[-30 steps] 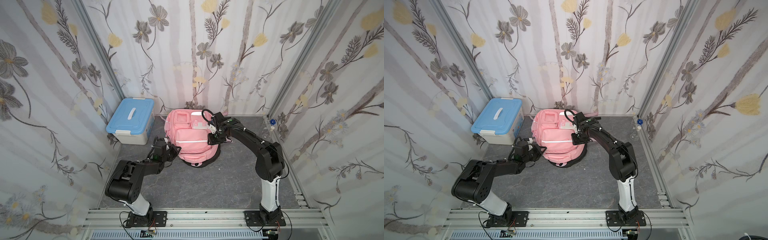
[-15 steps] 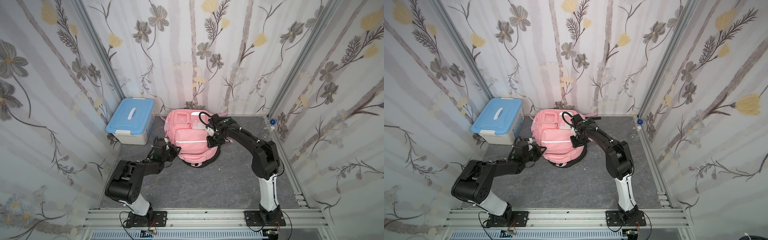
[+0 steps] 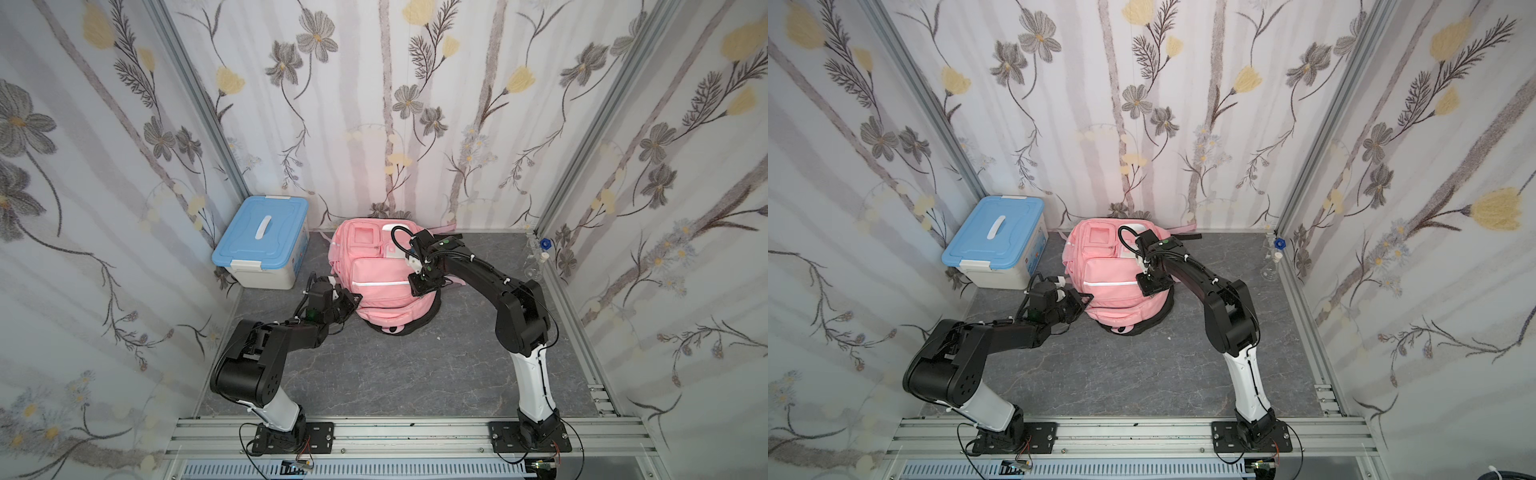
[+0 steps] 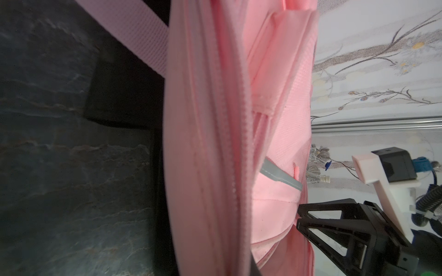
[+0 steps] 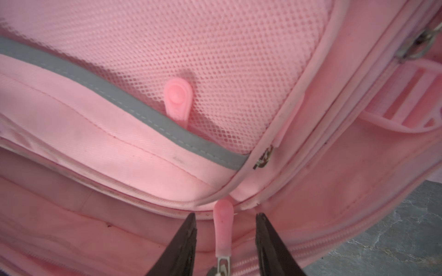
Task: Zip up the backpack
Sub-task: Zip the zipper on the backpack.
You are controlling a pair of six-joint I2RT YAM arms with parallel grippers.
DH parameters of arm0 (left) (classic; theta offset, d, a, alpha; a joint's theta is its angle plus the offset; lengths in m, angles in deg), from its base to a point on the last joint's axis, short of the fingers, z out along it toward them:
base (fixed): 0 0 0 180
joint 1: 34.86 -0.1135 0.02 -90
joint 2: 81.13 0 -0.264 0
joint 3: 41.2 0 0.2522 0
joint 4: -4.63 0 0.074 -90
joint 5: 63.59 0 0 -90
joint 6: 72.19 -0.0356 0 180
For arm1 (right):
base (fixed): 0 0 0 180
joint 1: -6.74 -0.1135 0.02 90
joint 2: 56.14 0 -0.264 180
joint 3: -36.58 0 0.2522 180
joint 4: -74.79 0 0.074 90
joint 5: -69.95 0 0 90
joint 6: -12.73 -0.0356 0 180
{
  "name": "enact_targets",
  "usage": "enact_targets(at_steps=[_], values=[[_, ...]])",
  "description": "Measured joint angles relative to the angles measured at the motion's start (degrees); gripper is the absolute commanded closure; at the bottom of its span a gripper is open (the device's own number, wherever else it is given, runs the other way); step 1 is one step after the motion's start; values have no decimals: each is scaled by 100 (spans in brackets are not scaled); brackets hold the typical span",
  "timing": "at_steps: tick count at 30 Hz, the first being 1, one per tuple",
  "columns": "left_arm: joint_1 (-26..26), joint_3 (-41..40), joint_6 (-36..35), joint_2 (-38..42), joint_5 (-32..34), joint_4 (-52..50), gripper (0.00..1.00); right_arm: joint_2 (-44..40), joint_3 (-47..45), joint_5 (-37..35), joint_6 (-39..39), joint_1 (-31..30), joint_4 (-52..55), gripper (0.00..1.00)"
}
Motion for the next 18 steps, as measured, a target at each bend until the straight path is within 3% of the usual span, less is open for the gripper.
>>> enact_targets(at_steps=[2,7,12,18], values=[[0,0,-4,0,0,-2,100,70,0,-31,44,-4,4,60],[0,13,-37,-15,2,-24,100,151,2,-98,42,2,26,83],[0,15,-44,-15,11,-31,100,118,0,4,42,13,107,100],[0,24,-44,-24,17,-42,100,-238,-225,385,-66,111,-2,100]])
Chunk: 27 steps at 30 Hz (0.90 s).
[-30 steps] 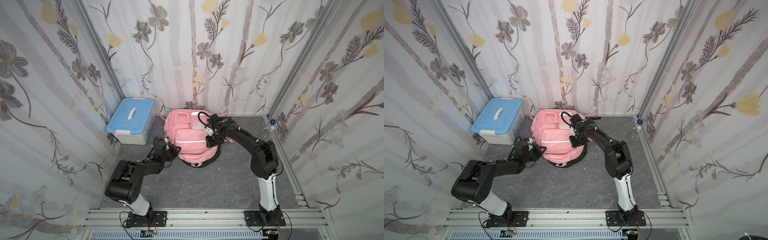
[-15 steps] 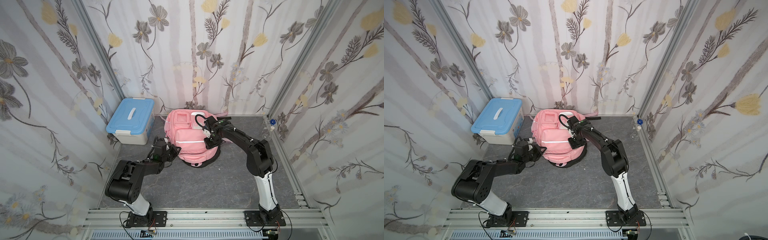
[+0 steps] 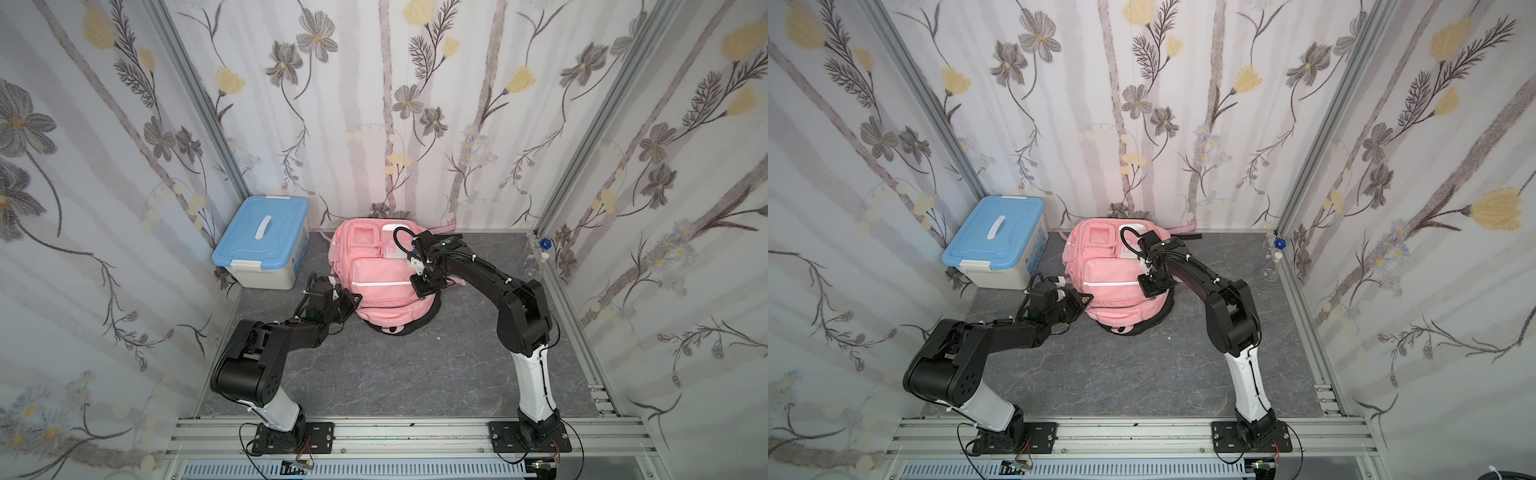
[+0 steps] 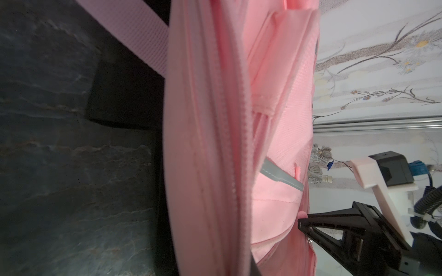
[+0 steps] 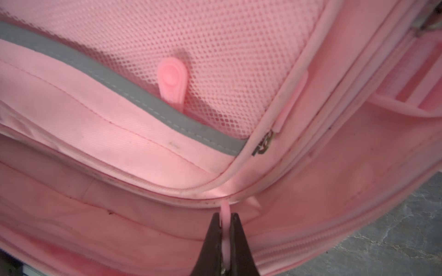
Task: Zip up the backpack
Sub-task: Zip the zipper on the backpack.
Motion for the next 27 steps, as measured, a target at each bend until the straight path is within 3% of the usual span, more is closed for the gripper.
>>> enact_targets(at_steps=[15,27], values=[[15,2,-20,68,70,-144,100,-802,-1141,566,-446,-22,-970,100],[59,42,-35,92,136,-247,100,-793,-1180,525,-645,-372,-1287,100]])
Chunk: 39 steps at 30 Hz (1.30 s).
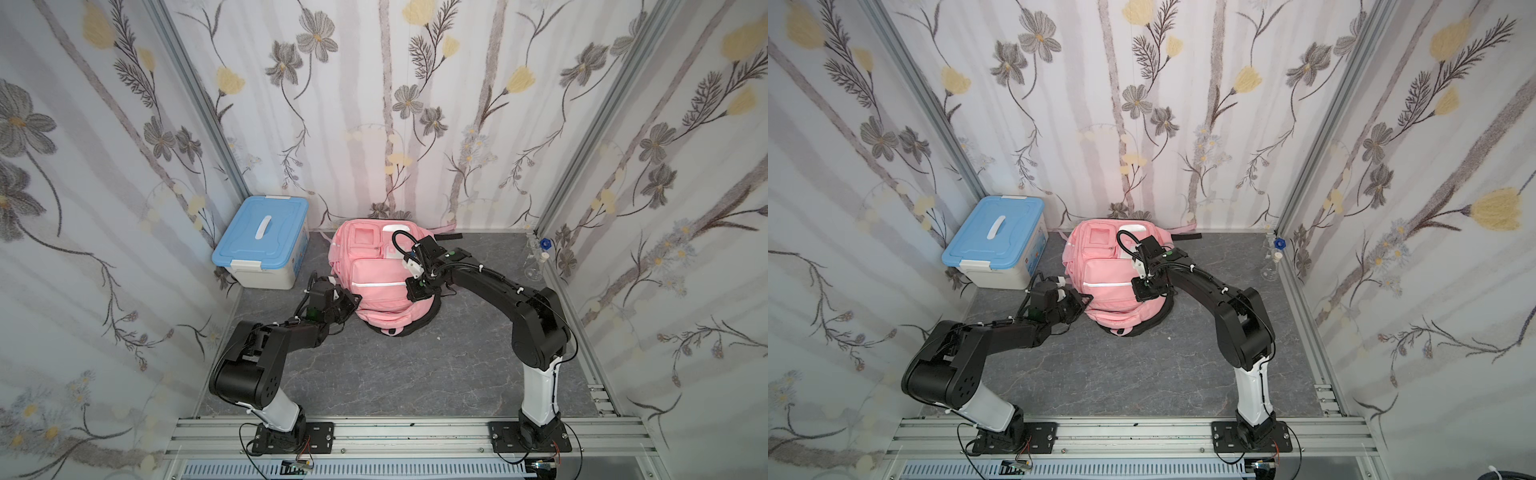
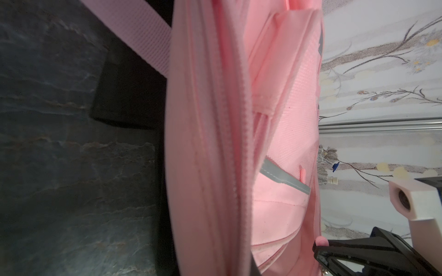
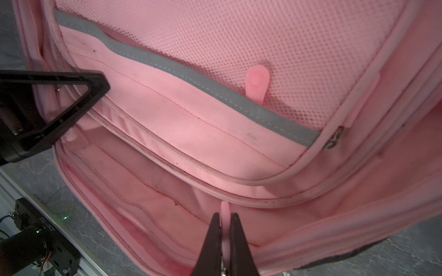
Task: Zip up the backpack
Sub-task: Zip the zipper on the backpack.
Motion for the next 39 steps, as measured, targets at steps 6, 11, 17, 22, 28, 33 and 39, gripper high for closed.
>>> enact_targets(at_steps=[6,11,17,22,28,33,39], values=[[11,13,0,0,17,-24,100,33,57,-264,-11,-85,66,100],[26,22,-2,0,42,-42,100,20,50,-343,-9,-157,72,100],[39,24,-2,0,59,-52,100,-9,9,-361,-59,-280,26,100],[48,37,-2,-2,74,-72,100,-42,-20,-361,-127,-348,-24,100],[59,37,-2,-15,79,-59,100,-76,-92,-361,-254,-455,-114,100],[70,37,-2,-15,92,-55,100,-76,-101,-358,-365,-544,-238,100],[81,37,-2,-13,107,-57,100,-33,-90,-363,-505,-662,-356,100]])
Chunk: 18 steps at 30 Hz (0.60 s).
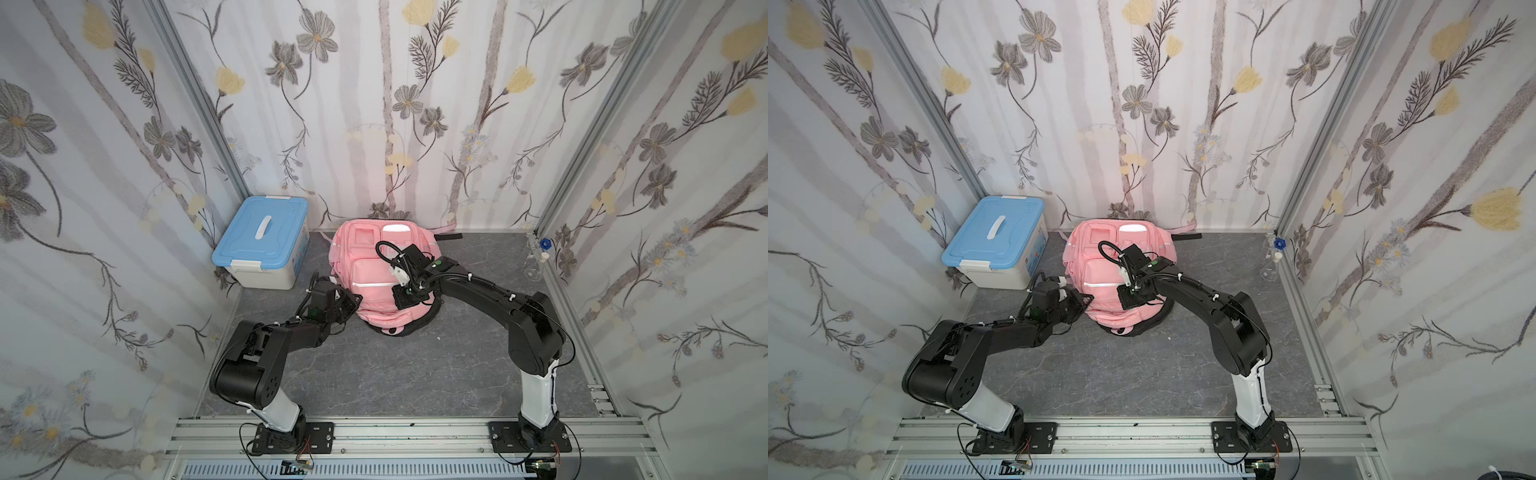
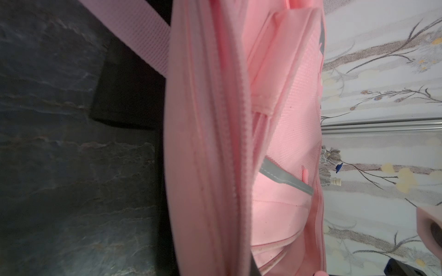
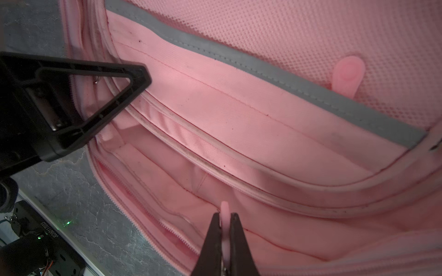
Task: Zip up the backpack
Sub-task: Zip the zipper on the backpack.
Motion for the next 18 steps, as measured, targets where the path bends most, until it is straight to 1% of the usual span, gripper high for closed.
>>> enact_targets(at_steps=[14,18], values=[[15,0,-4,20,55,-31,100,85,48,-203,-229,-151,-50,100],[20,-2,-4,24,59,-33,100,-94,-122,-404,-280,-179,-157,100]])
